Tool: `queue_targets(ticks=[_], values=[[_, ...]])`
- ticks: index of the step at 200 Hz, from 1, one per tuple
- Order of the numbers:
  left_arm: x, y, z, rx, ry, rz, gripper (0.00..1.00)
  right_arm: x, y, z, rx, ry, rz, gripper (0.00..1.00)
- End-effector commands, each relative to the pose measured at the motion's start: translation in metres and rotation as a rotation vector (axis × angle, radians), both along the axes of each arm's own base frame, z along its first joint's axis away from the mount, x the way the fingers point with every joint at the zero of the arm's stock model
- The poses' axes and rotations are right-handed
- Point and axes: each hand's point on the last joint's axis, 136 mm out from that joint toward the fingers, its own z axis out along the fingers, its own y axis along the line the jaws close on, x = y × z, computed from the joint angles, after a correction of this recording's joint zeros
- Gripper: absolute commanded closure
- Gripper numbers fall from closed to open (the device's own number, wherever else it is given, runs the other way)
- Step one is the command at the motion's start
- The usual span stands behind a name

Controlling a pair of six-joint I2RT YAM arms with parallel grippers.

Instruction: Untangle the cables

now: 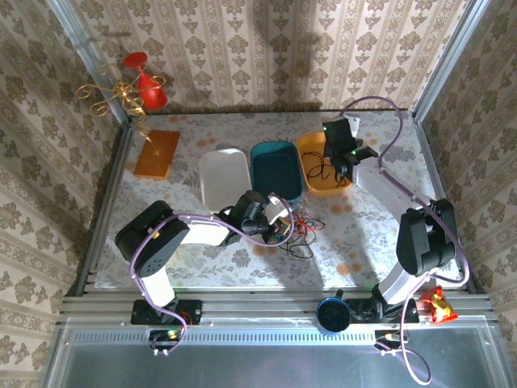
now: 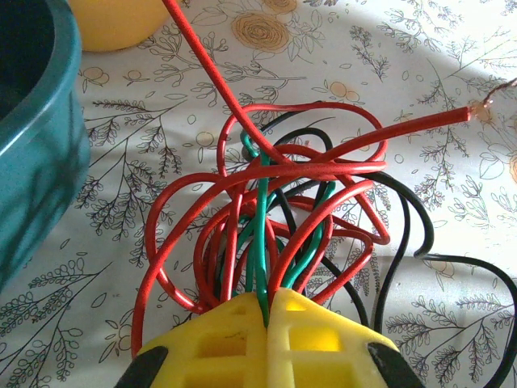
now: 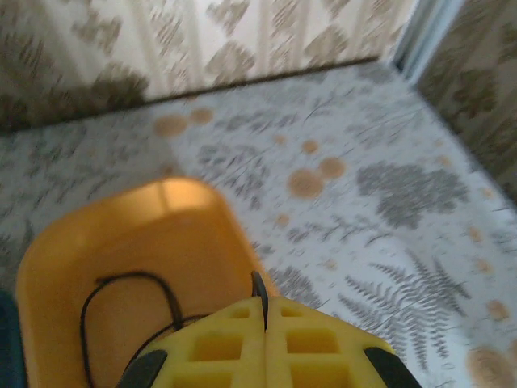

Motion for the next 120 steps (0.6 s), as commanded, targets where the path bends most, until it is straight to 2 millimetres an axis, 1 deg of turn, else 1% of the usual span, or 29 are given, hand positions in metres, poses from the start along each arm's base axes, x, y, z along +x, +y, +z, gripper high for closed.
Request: queue_targets(ticks=[1,34,49,60,65,78,84,93,114,120], values=[[-0.015,0.027,-0.046,0.173,0.097,0.027,1.00,-0.003,0.029,-0.032,0.064,0.120,0.147,1.00],[-0.014,0.027,-0.046,0.172,0.092,0.027,1.00,0.004,0.050,-0.064,0.125,0.214,0.228,1.00],[-0.014,0.027,-0.046,0.173,0.094,0.027,1.00,0.009,0.056,-0.072,0.146,0.241,0.239,1.00],[-0.014,0.027,-0.046,0.175,0.093,0.028,1.00,0.013,0.060,-0.073,0.178,0.244,0.248,1.00],[-0.014,0.027,-0.046,0.175,0.094,0.030,1.00,0.014,0.063,-0.073,0.195,0.241,0.256,0.95],[-0.013,0.028,-0.046,0.176,0.093,0.033,1.00,0.016,0.066,-0.065,0.230,0.211,0.259,0.73],[-0.013,0.028,-0.047,0.179,0.093,0.035,1.00,0.016,0.067,-0.061,0.242,0.199,0.261,0.66],[-0.014,0.027,-0.046,0.176,0.090,0.034,1.00,0.016,0.067,-0.053,0.248,0.179,0.263,0.59],[-0.013,0.028,-0.046,0.178,0.090,0.039,1.00,0.014,0.060,-0.037,0.241,0.141,0.236,0.46],[-0.013,0.028,-0.046,0.178,0.090,0.040,1.00,0.013,0.058,-0.032,0.239,0.128,0.232,0.44]])
